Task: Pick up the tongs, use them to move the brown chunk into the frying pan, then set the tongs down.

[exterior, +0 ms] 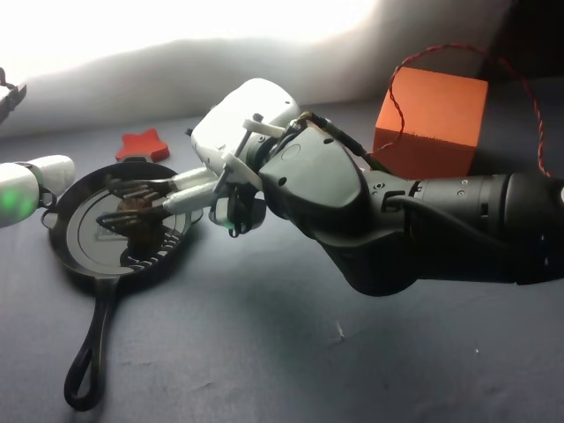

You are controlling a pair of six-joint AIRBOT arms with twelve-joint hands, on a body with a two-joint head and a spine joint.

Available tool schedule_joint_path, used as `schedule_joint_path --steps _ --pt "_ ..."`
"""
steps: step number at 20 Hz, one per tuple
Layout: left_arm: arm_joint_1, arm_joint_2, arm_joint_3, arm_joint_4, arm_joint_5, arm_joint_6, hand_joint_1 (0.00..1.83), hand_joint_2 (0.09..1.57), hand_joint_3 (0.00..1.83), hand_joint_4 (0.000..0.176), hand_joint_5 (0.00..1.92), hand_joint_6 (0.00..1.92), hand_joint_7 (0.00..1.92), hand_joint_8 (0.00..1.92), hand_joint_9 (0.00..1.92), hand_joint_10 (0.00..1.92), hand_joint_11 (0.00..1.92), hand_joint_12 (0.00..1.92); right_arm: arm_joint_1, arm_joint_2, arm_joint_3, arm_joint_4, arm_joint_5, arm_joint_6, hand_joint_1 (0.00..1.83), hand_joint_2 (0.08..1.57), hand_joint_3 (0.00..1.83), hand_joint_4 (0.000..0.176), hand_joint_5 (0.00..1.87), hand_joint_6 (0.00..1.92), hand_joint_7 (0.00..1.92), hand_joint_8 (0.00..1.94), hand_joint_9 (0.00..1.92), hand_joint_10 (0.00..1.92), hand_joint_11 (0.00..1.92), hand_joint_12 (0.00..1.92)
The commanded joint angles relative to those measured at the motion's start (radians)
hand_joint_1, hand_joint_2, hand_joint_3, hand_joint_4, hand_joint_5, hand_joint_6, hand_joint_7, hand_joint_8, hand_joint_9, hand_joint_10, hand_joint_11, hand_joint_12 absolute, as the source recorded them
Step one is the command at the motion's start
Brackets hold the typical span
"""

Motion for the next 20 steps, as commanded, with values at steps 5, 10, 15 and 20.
schedule_joint_path --steps 5,10,15,20 --pt "-0.005 0.006 0.005 0.049 -0.101 -0.001 0.0 1.32 0.0 0.0 0.02 0.0 0.04 0.0 0.03 0.0 0.0 0.01 0.001 0.007 0.001 -0.068 0.039 -0.001 0.59 1.45 0.0 0.096 1.1 1.9 1.34 1.89 1.43 1.92 1.45 1.92" --pt "-0.005 0.006 0.004 0.049 -0.105 -0.002 0.0 1.32 0.0 0.0 0.02 0.0 0.05 0.0 0.03 0.0 0.01 0.01 -0.007 0.014 -0.004 -0.068 0.039 -0.013 0.95 1.3 0.0 0.0 0.73 1.44 1.17 1.39 1.21 1.84 1.15 1.92" --pt "-0.004 0.006 0.004 0.049 -0.105 -0.002 0.0 1.33 0.0 0.0 0.02 0.0 0.05 0.0 0.03 0.0 0.01 0.01 0.0 0.032 -0.025 -0.068 0.048 -0.017 0.93 1.31 0.0 0.0 0.67 1.49 1.09 1.25 1.1 1.77 1.02 1.92" --pt "-0.004 0.006 0.004 0.049 -0.105 -0.002 0.0 1.32 0.0 0.0 0.02 0.0 0.04 0.0 0.03 0.0 0.0 0.01 0.03 0.057 -0.047 -0.068 0.067 -0.013 0.92 1.29 0.0 0.019 0.69 1.47 1.1 1.18 1.09 1.73 1.01 1.92"
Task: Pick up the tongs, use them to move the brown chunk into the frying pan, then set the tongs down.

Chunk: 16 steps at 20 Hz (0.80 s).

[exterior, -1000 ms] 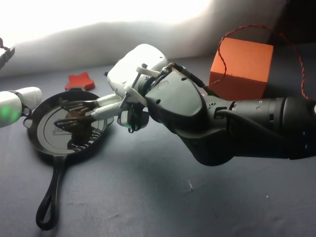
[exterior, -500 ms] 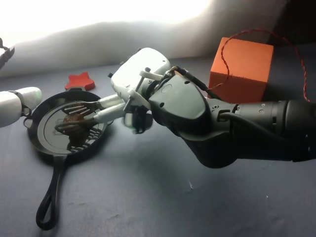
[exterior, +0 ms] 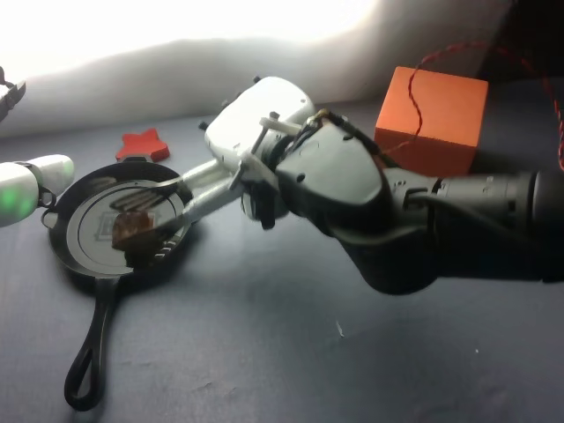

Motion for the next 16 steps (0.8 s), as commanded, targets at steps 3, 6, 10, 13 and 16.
schedule_joint_path --steps 3,6,10,13,16 --pt "-0.004 0.006 0.004 0.05 -0.102 -0.002 0.0 1.32 0.0 0.0 0.01 0.0 0.04 0.0 0.03 0.0 0.0 0.02 0.044 0.02 -0.004 -0.073 0.051 -0.007 0.91 1.29 0.0 0.039 0.69 1.48 1.1 1.17 1.08 1.71 1.01 1.92" --pt "-0.004 0.006 0.003 0.05 -0.102 -0.002 0.0 1.32 0.0 0.0 0.02 0.01 0.05 0.0 0.04 0.0 0.01 0.02 0.073 0.059 -0.039 -0.073 0.052 -0.012 0.92 1.29 0.0 0.03 0.7 1.46 1.11 1.17 1.09 1.71 1.02 1.92" --pt "-0.004 0.007 -0.002 0.05 -0.102 -0.002 0.0 1.32 0.0 0.0 0.04 0.01 0.06 0.01 0.05 0.01 0.02 0.03 0.083 0.17 -0.174 -0.072 0.049 -0.017 0.91 1.3 0.0 0.032 0.68 1.49 1.12 1.21 1.09 1.73 1.02 1.92" --pt "-0.004 0.007 -0.008 0.05 -0.102 -0.002 0.0 1.32 0.0 0.0 0.03 0.0 0.05 0.0 0.04 0.0 0.01 0.03 0.063 0.264 -0.278 -0.072 0.058 -0.022 0.91 1.3 0.0 0.023 0.68 1.49 1.11 1.25 1.09 1.76 1.04 1.92" --pt "-0.01 0.007 -0.013 0.05 -0.102 -0.001 0.0 1.32 0.0 0.0 0.03 0.01 0.05 0.0 0.04 0.01 0.0 0.03 0.023 0.337 -0.346 -0.072 0.084 -0.001 0.91 1.3 0.0 0.014 0.67 1.5 1.09 1.26 1.08 1.75 1.03 1.92"
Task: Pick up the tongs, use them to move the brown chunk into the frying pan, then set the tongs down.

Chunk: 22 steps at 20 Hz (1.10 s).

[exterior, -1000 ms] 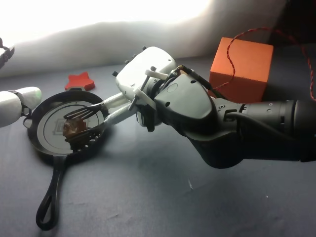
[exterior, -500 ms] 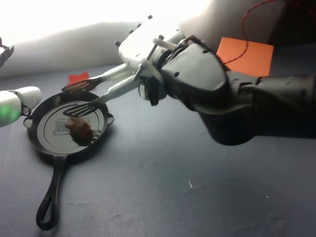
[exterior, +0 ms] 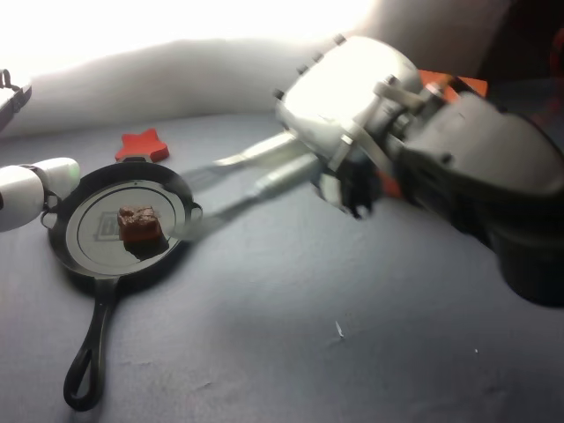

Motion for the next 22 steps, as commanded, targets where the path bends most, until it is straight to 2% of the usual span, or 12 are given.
schedule_joint_path --steps 1,2,4,5,11,13,15,16,19,20,21,22 --pt "-0.012 0.007 -0.001 0.047 -0.098 -0.001 0.0 1.33 0.0 0.0 0.03 0.01 0.06 0.0 0.04 0.0 0.0 0.04 0.003 0.012 -0.006 -0.073 0.062 0.006 0.91 1.3 0.0 0.01 0.67 1.5 1.1 1.26 1.08 1.76 1.04 1.92" --pt "-0.016 0.006 -0.003 0.047 -0.098 0.0 0.0 1.32 0.0 0.0 0.03 0.0 0.05 0.0 0.04 0.0 0.0 0.04 -0.013 0.022 -0.008 -0.073 0.072 0.019 0.92 1.3 0.0 0.005 0.68 1.49 1.1 1.25 1.08 1.75 1.04 1.92" --pt "-0.022 0.006 -0.01 0.046 -0.097 0.0 0.0 1.32 0.0 0.0 0.04 0.01 0.07 0.01 0.05 0.01 0.01 0.05 -0.051 0.028 -0.007 -0.108 0.118 0.053 0.91 1.3 0.0 0.022 0.68 1.49 1.11 1.26 1.1 1.77 1.08 1.92" --pt "-0.024 0.006 -0.016 0.046 -0.097 0.002 0.0 1.32 0.0 0.0 0.04 0.0 0.07 0.0 0.05 0.0 0.0 0.07 -0.069 0.03 -0.007 -0.129 0.127 0.074 0.91 1.3 0.0 0.013 0.67 1.5 1.1 1.26 1.1 1.77 1.09 1.92" --pt "-0.041 0.001 -0.065 0.042 -0.077 0.028 0.0 1.32 0.0 0.0 0.03 0.01 0.06 0.01 0.04 0.01 0.01 0.02 -0.118 0.056 -0.049 -0.129 0.149 0.117 0.91 1.29 0.0 0.05 0.69 1.47 1.1 1.2 1.08 1.71 1.01 1.92" --pt "-0.054 -0.008 -0.081 0.04 -0.057 0.047 0.0 1.32 0.0 0.0 0.03 0.01 0.06 0.01 0.04 0.01 0.01 0.02 -0.137 0.07 -0.077 -0.129 0.158 0.128 0.91 1.29 0.0 0.032 0.68 1.48 1.02 1.16 0.99 1.67 0.84 1.92" --pt "-0.067 -0.024 -0.098 0.033 -0.05 0.068 0.0 1.32 0.0 0.0 0.04 0.01 0.06 0.01 0.05 0.01 0.01 0.02 -0.166 0.074 -0.097 -0.129 0.181 0.141 0.9 1.3 0.0 0.038 0.66 1.5 0.92 1.09 0.88 1.61 0.71 1.92" --pt "-0.071 -0.034 -0.105 0.029 -0.05 0.073 0.0 1.32 0.0 0.0 0.03 0.01 0.06 0.0 0.04 0.01 0.01 0.02 -0.181 0.074 -0.099 -0.129 0.189 0.148 0.68 1.3 0.0 0.0 0.61 1.19 0.88 1.08 0.8 1.64 0.64 1.92" --pt "-0.082 -0.065 -0.118 0.028 -0.05 0.084 0.0 1.32 0.0 0.0 0.02 0.0 0.05 0.0 0.03 0.0 0.0 0.03 -0.215 0.069 -0.101 -0.153 0.202 0.164 0.58 1.3 0.0 0.0 0.59 0.92 0.78 1.0 0.66 1.46 0.49 1.92" --pt "-0.083 -0.075 -0.122 0.028 -0.05 0.084 0.0 1.33 0.0 0.0 0.03 0.0 0.05 0.0 0.03 0.0 0.01 0.03 -0.228 0.069 -0.103 -0.171 0.204 0.165 0.53 1.27 0.0 0.0 0.53 0.79 0.68 0.73 0.58 1.2 0.36 1.8" --pt "-0.084 -0.083 -0.128 0.028 -0.05 0.089 0.0 1.33 0.0 0.0 0.03 0.0 0.05 0.0 0.03 0.0 0.01 0.03 -0.239 0.07 -0.105 -0.178 0.206 0.165 0.53 1.27 0.0 0.0 0.53 0.79 0.68 0.73 0.58 1.2 0.36 1.8" --pt "-0.082 -0.088 -0.137 0.028 -0.05 0.092 0.0 1.32 0.0 0.0 0.02 0.0 0.05 0.0 0.03 0.0 0.0 0.03 -0.248 0.073 -0.108 -0.179 0.206 0.165 0.49 1.25 0.0 0.0 0.5 0.69 0.64 0.6 0.53 1.12 0.27 1.73"
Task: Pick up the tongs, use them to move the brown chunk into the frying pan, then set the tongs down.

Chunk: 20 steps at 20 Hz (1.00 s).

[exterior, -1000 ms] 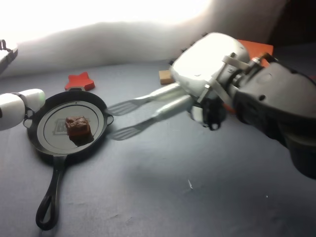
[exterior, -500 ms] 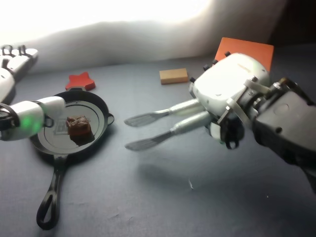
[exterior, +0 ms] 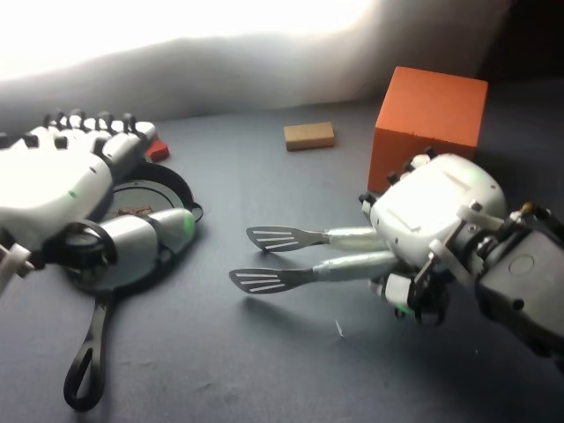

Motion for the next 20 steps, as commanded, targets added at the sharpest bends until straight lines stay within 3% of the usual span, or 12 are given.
schedule_joint_path --steps 1,5,9,11,12,13,14,18,20 --pt "-0.006 0.001 -0.007 0.06 -0.081 0.005 0.0 1.32 0.0 0.0 0.02 0.0 0.05 0.0 0.03 0.0 0.0 0.03 0.002 0.008 -0.007 -0.072 0.055 -0.001 0.46 1.24 0.0 0.0 0.47 0.63 0.62 0.54 0.49 1.09 0.22 1.71" --pt "0.012 -0.006 -0.032 0.06 -0.089 0.006 0.0 1.32 0.0 0.0 0.02 0.0 0.05 0.0 0.04 0.0 0.0 0.04 -0.014 0.016 -0.026 -0.072 0.055 -0.015 0.39 1.17 0.0 0.0 0.33 0.54 0.54 0.34 0.36 0.85 0.01 1.64" --pt "0.026 -0.006 -0.035 0.06 -0.117 0.003 0.0 1.32 0.0 0.0 0.02 0.0 0.05 0.0 0.03 0.0 0.0 0.04 -0.036 0.029 -0.059 -0.072 0.053 -0.042 0.22 1.06 0.0 0.0 0.24 0.35 0.46 0.04 0.28 0.47 0.0 1.34" --pt "0.025 -0.006 -0.033 0.06 -0.117 0.003 0.0 1.32 0.0 0.0 0.02 0.0 0.05 0.0 0.03 0.0 0.0 0.04 -0.04 0.031 -0.064 -0.072 0.051 -0.05 0.22 1.06 0.0 0.0 0.24 0.35 0.46 0.04 0.28 0.47 0.0 1.34" --pt "0.025 -0.006 -0.033 0.06 -0.117 0.004 0.0 1.33 0.0 0.0 0.03 0.01 0.05 0.0 0.04 0.0 0.0 0.04 -0.041 0.032 -0.066 -0.072 0.051 -0.054 0.16 1.02 0.0 0.0 0.21 0.26 0.41 0.01 0.24 0.36 0.0 1.22" --pt "0.026 -0.006 -0.033 0.06 -0.117 0.004 0.0 1.33 0.0 0.0 0.03 0.01 0.05 0.0 0.04 0.0 0.0 0.05 -0.042 0.033 -0.07 -0.072 0.052 -0.062 0.14 0.98 0.0 0.0 0.16 0.13 0.29 0.0 0.18 0.23 0.0 0.96" --pt "0.026 -0.006 -0.034 0.06 -0.117 0.004 0.0 1.33 0.0 0.0 0.02 0.0 0.04 0.0 0.03 0.0 0.0 0.05 -0.042 0.035 -0.073 -0.072 0.052 -0.065 0.16 0.97 0.0 0.0 0.16 0.08 0.27 0.0 0.19 0.18 0.0 0.93" --pt "0.015 -0.006 -0.033 0.06 -0.117 0.009 0.0 1.32 0.0 0.0 0.03 0.0 0.07 0.0 0.05 0.01 0.0 0.07 -0.041 0.091 -0.133 -0.072 0.049 -0.071 0.14 0.98 0.0 0.0 0.18 0.05 0.28 0.0 0.21 0.15 0.0 0.99" --pt "0.007 -0.01 -0.033 0.06 -0.117 0.021 0.0 1.32 0.0 0.0 0.1 0.01 0.15 0.01 0.12 0.01 0.0 0.25 -0.031 0.128 -0.174 -0.072 0.04 -0.077 0.16 1.0 0.01 0.0 0.35 0.12 0.46 0.06 0.36 0.22 0.0 1.32"
